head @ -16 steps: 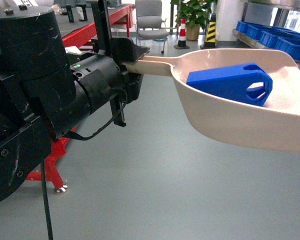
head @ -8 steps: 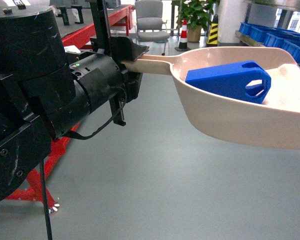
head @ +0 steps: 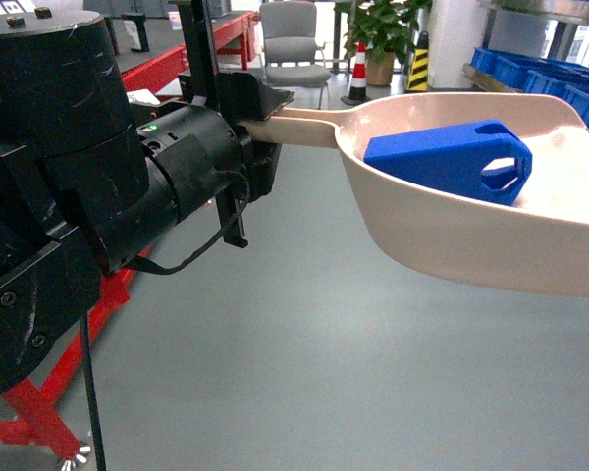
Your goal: Place part in tray to right shelf
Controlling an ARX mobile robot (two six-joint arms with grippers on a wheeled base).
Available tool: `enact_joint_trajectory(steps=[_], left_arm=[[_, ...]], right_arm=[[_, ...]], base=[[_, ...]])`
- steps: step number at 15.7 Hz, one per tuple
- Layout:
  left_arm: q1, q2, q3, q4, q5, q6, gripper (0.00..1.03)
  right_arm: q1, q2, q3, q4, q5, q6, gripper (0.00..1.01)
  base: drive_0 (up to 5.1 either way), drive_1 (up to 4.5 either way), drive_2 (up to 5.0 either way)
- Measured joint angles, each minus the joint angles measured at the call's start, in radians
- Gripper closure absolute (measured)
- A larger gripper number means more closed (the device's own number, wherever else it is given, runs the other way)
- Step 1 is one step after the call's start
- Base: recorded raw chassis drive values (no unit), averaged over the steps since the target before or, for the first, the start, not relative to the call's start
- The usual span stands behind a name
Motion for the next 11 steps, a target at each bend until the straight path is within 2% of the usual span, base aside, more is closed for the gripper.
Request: enact_joint_trajectory(steps=[11], left_arm=[[0.002,0.0,0.0,-0.002,0.0,0.001,0.9]], right_arm=[[0.0,0.0,0.0,0.001,0.0,0.0,0.03]], base=[[0.1,4.39,-4.3]])
